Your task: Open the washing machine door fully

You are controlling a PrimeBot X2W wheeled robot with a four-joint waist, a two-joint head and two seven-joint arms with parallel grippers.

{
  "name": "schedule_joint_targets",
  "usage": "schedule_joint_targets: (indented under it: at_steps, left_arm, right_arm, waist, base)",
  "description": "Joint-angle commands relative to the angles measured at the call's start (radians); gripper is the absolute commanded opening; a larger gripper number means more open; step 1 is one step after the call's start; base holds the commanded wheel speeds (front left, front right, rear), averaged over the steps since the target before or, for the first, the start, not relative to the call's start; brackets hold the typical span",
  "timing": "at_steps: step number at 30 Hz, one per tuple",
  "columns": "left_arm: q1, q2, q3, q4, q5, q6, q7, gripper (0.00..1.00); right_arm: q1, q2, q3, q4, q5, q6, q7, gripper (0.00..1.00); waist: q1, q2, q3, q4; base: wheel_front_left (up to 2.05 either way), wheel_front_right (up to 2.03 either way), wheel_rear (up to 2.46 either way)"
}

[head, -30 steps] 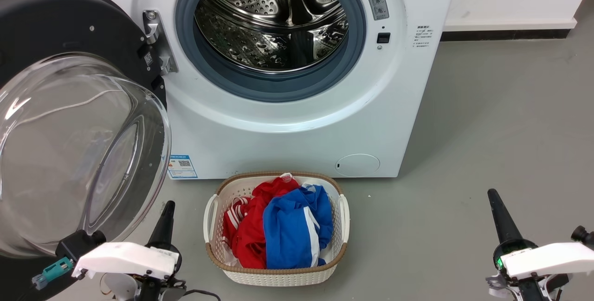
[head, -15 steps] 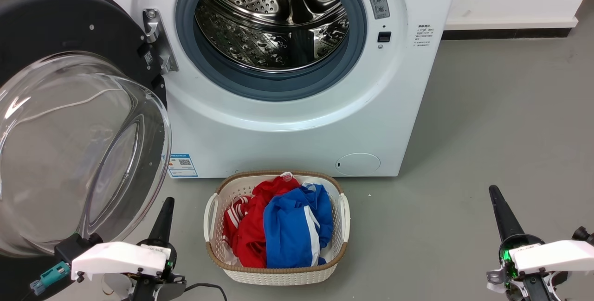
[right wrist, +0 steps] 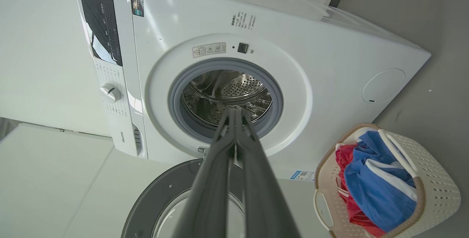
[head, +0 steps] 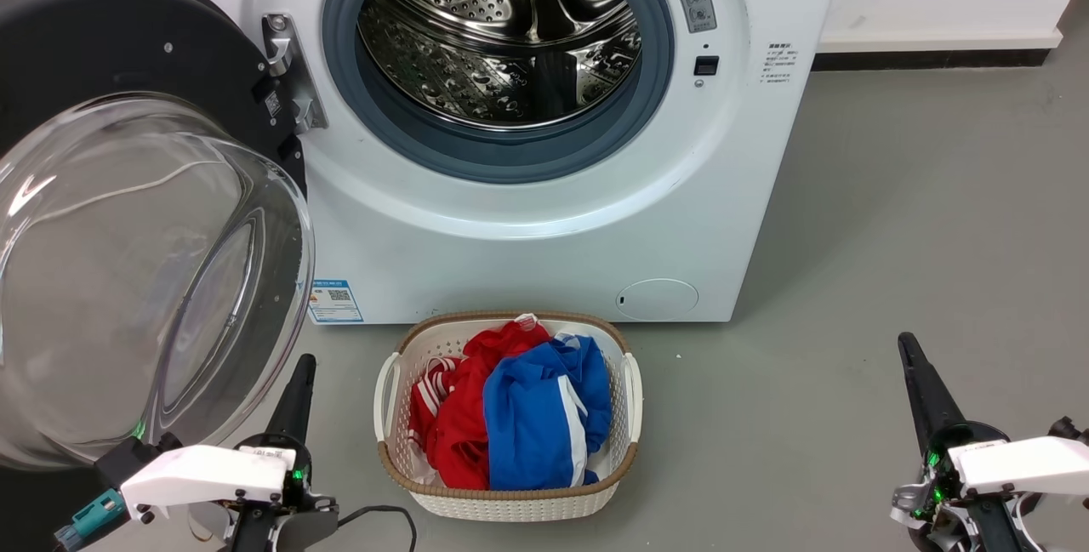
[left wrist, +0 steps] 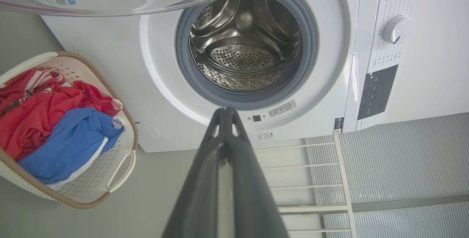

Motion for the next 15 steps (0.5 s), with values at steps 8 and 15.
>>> schedule_joint_targets:
  at_steps: [8, 15]
  left_arm:
    - [-0.02, -0.018, 0.028, 0.002, -0.063, -0.025, 0.019, 0.0]
    - [-0.02, -0.031, 0.045, 0.005, -0.104, -0.038, 0.03, 0.0]
  right_arm:
    - [-0.025, 0.001, -0.004, 0.007, 0.08, 0.0, 0.011, 0.0]
    - [-0.032, 0.002, -0.006, 0.015, 0.134, 0.0, 0.018, 0.0]
  waist:
    - [-0.0001, 0.0, 0.002, 0.001]
    - [-0.0001, 0.0, 0.004, 0.001]
  base:
    - [0.0, 0.0, 0.0]
    - [0.0, 0.0, 0.0]
